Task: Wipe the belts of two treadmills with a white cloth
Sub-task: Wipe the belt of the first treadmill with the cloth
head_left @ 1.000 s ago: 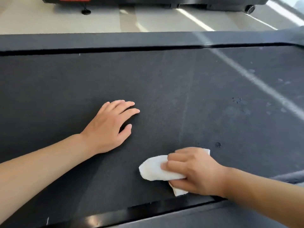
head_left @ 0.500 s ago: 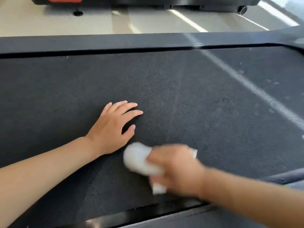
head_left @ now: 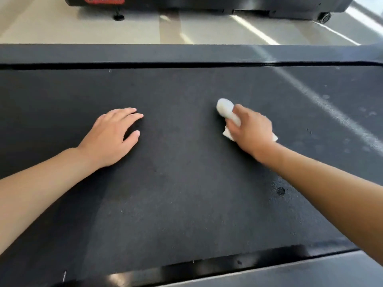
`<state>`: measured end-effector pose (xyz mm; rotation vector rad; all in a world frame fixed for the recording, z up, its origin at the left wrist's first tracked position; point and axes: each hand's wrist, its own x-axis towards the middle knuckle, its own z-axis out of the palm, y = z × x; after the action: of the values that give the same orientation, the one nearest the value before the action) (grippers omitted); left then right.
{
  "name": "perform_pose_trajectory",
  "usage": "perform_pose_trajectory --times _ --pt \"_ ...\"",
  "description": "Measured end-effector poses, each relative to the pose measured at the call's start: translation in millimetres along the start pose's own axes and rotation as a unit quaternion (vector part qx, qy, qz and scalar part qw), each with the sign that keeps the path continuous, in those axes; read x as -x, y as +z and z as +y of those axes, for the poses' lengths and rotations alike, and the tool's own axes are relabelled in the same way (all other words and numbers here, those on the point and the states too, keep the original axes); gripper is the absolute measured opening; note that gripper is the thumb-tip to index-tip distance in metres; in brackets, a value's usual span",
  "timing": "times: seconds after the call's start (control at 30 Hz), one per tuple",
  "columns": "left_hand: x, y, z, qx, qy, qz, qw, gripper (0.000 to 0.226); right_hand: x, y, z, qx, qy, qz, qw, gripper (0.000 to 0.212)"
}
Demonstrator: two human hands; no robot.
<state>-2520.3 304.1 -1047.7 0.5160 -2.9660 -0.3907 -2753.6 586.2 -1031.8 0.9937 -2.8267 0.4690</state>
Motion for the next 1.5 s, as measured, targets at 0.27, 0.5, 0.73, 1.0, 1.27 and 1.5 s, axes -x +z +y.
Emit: perform_pose_trajectory --times 0.27,0.5,0.73,1.0,1.27,1.5 --pt "-2 8 -17 0.022 -0.019 0.047 0.998 0.058 82 11 -110 -0.135 -0.453 -0.208 0.856 0.016" --pt "-4 12 -22 0.037 -0.021 0.060 0.997 0.058 -139 10 19 0.026 0.134 0.023 0.990 0.027" --pt "-6 15 -26 0.035 -0.015 0.071 0.997 0.058 -30 48 -137 -0.102 -0.282 -0.104 0.948 0.019" --pt "-6 17 -25 0.032 -0.018 0.083 0.996 0.056 -187 54 -45 0.028 0.021 0.017 0.999 0.033" --pt "-7 16 -25 0.033 -0.008 0.091 0.995 0.055 -160 96 -214 0.006 -0.184 -0.103 0.977 0.026" --pt "-7 18 -26 0.032 -0.024 0.084 0.996 0.057 -210 94 -177 0.013 -0.120 -0.023 0.992 0.026"
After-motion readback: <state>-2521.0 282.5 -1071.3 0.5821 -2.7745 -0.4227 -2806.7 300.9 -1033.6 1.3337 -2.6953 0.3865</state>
